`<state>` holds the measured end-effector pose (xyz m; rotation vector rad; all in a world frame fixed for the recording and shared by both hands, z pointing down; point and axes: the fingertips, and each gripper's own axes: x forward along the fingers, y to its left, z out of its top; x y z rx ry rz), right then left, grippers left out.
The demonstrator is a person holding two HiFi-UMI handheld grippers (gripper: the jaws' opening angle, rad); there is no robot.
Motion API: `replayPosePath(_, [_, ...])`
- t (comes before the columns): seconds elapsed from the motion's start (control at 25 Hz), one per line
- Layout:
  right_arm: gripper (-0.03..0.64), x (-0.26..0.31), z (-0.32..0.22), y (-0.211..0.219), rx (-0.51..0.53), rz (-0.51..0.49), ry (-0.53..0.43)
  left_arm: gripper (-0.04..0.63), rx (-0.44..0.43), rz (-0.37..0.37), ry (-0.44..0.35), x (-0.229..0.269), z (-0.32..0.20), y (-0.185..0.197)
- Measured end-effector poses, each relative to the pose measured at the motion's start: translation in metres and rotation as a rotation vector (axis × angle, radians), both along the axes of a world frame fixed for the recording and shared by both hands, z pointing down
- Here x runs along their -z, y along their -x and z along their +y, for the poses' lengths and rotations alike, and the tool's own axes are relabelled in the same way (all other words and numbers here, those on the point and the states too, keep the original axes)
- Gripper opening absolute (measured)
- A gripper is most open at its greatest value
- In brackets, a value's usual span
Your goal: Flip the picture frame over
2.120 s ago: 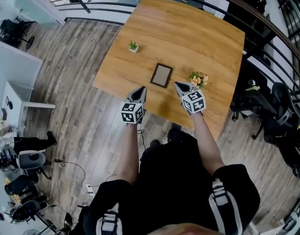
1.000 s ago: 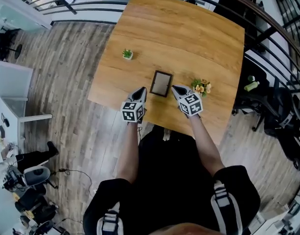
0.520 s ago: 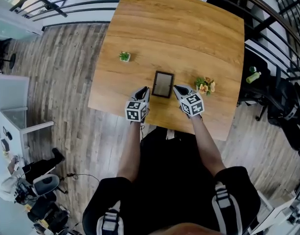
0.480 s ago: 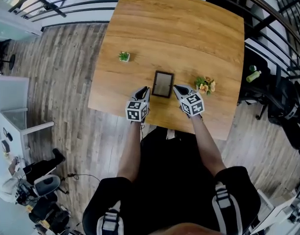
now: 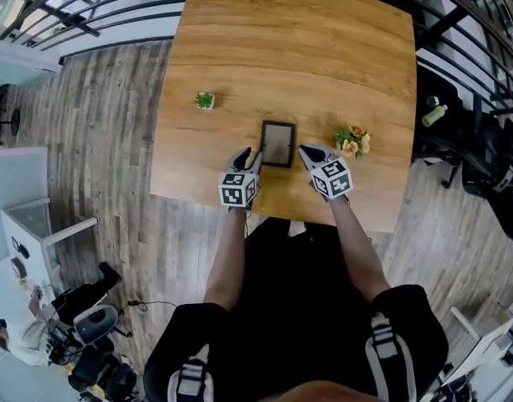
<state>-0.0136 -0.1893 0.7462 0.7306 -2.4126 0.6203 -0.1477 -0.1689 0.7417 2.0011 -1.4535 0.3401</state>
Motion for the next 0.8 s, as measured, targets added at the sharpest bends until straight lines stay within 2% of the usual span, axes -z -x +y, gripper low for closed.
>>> replayPosePath(0.44, [0.008, -0.012, 0.003, -0.008, -0.019, 0.022, 0.03, 0.135, -0.004, -0.005, 0.096, -0.038, -0.004, -0.007])
replayPosePath(0.68, [0.008, -0.015, 0.003, -0.031, -0.051, 0.045, 0.041, 0.135, 0.012, -0.047, 0.142, -0.057, -0.008, -0.008])
replayPosePath(0.8, [0.008, -0.016, 0.005, -0.036, -0.058, 0.063, 0.039, 0.135, -0.014, -0.097, 0.168, -0.067, -0.009, -0.008])
